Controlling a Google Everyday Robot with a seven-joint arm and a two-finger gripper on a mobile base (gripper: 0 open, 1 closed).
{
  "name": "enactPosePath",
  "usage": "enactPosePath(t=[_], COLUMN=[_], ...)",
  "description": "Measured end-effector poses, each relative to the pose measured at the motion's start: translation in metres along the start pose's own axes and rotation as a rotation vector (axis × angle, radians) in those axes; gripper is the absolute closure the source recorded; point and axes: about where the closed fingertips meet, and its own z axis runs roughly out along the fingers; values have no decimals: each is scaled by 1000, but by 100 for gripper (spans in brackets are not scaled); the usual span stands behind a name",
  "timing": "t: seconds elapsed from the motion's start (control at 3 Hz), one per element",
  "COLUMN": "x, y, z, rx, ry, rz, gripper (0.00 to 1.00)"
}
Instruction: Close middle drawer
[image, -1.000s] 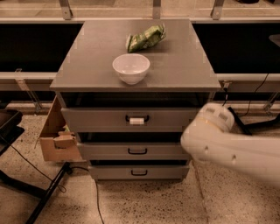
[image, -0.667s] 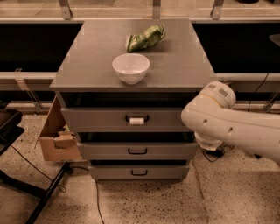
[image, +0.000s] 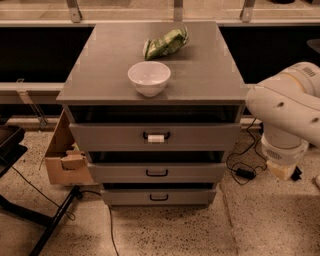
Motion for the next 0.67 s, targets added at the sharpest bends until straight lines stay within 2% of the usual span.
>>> enactPosePath(t=[0.33, 0.67], x=[43, 87], y=[13, 42], z=[-19, -19], rx=[-42, -101], ry=[-23, -111], rz=[118, 246], gripper=[100, 100])
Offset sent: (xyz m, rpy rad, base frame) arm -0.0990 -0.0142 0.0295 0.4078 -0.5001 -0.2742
